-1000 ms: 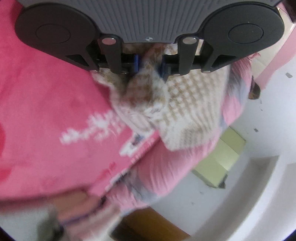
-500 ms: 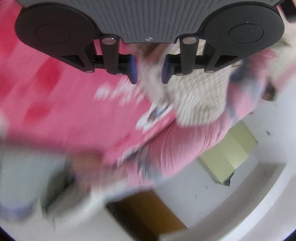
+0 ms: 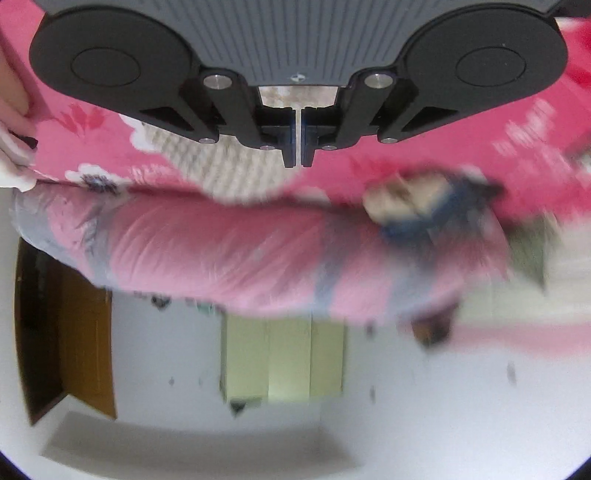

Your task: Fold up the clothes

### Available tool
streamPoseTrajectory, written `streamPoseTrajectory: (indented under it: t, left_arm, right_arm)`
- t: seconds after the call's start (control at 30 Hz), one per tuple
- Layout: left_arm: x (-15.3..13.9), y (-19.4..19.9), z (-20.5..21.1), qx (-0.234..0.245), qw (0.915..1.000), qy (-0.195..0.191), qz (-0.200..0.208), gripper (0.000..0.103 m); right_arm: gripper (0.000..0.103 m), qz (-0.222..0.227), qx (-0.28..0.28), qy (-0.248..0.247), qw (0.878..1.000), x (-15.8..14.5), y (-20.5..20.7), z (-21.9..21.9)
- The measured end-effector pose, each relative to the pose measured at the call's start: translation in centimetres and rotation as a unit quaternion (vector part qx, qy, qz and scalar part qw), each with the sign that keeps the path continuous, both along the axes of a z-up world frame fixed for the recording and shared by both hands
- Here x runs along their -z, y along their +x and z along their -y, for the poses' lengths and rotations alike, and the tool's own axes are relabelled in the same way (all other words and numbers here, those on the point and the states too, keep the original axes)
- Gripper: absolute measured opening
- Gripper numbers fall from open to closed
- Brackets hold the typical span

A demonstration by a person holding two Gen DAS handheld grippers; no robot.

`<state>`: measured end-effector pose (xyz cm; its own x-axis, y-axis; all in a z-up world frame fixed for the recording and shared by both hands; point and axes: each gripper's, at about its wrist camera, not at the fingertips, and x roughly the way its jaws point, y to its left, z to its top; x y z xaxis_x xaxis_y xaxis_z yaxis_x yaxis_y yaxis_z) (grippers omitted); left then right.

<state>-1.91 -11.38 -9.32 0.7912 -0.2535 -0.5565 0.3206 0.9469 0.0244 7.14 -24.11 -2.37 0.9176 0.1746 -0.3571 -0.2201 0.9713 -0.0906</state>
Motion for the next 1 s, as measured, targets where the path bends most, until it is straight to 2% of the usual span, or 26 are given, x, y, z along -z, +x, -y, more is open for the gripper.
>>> streamPoseTrajectory:
  t: [0.07,0.1,0.2,0.3,0.37,0.47,0.6,0.63,0.7,0.77,0.8,0.83,0.9,1.0]
  left_arm:
    - [0.3,0.2,-0.3,-0.001,1.0,-0.006,0.0,0.066]
    - [0.5,0.3,-0.4,-0.001,1.0,-0.008,-0.001,0.067]
    - [0.5,0.3,-0.7,0.009,0.9999,-0.011,0.004,0.067]
    - [0.6,0.3,-0.8,0.016,0.9998,-0.01,0.009,0.069]
    - [0.4,0.4,-1.0,0.018,0.9997,-0.016,0.005,0.069]
    - [0.3,0.2,-1.3,0.018,0.9997,-0.019,0.001,0.069]
    - [0.4,0.0,-1.4,0.015,0.9997,-0.019,0.003,0.069]
    - [0.4,0.0,-1.4,0.015,0.9997,-0.019,0.004,0.069]
    - [0.4,-0.1,-1.4,0.016,0.9997,-0.018,0.006,0.069]
    - [0.6,-0.1,-1.4,0.016,0.9997,-0.014,0.01,0.069]
    - [0.6,0.0,-1.4,0.016,0.9997,-0.012,0.011,0.069]
    - [0.6,0.1,-1.3,0.016,0.9998,-0.009,0.012,0.069]
    - [0.5,0.2,-1.5,0.02,0.9997,-0.011,0.009,0.069]
    - [0.4,0.3,-2.4,0.037,0.999,-0.027,-0.001,0.069]
  right_arm:
    - [0.0,-0.065,0.019,-0.003,0.998,4.5,2.9,0.4]
    - [0.0,-0.072,0.026,0.006,0.997,5.8,3.3,0.7]
    - [0.0,-0.072,0.033,0.036,0.996,6.7,3.7,1.4]
    - [0.0,-0.076,0.032,0.045,0.996,6.7,3.8,1.8]
    - [0.0,-0.088,0.028,0.047,0.995,5.7,4.2,1.9]
    - [0.001,-0.083,0.014,0.024,0.996,2.2,3.7,1.4]
    - [0.001,-0.023,-0.025,0.028,0.999,-1.7,3.1,0.1]
    - [0.001,-0.021,-0.033,0.03,0.999,-1.9,3.7,-0.3]
    - [0.001,-0.042,-0.039,0.033,0.998,-0.3,6.0,-0.8]
    - [0.0,-0.091,-0.03,0.033,0.995,3.4,9.4,-0.7]
    - [0.0,-0.119,-0.025,0.055,0.991,5.6,10.9,-0.1]
    - [0.0,-0.129,-0.022,0.071,0.989,6.4,11.5,0.3]
    - [0.0,-0.131,-0.022,0.083,0.988,6.6,11.9,0.5]
    - [0.0,-0.122,-0.018,0.076,0.989,6.7,11.7,0.3]
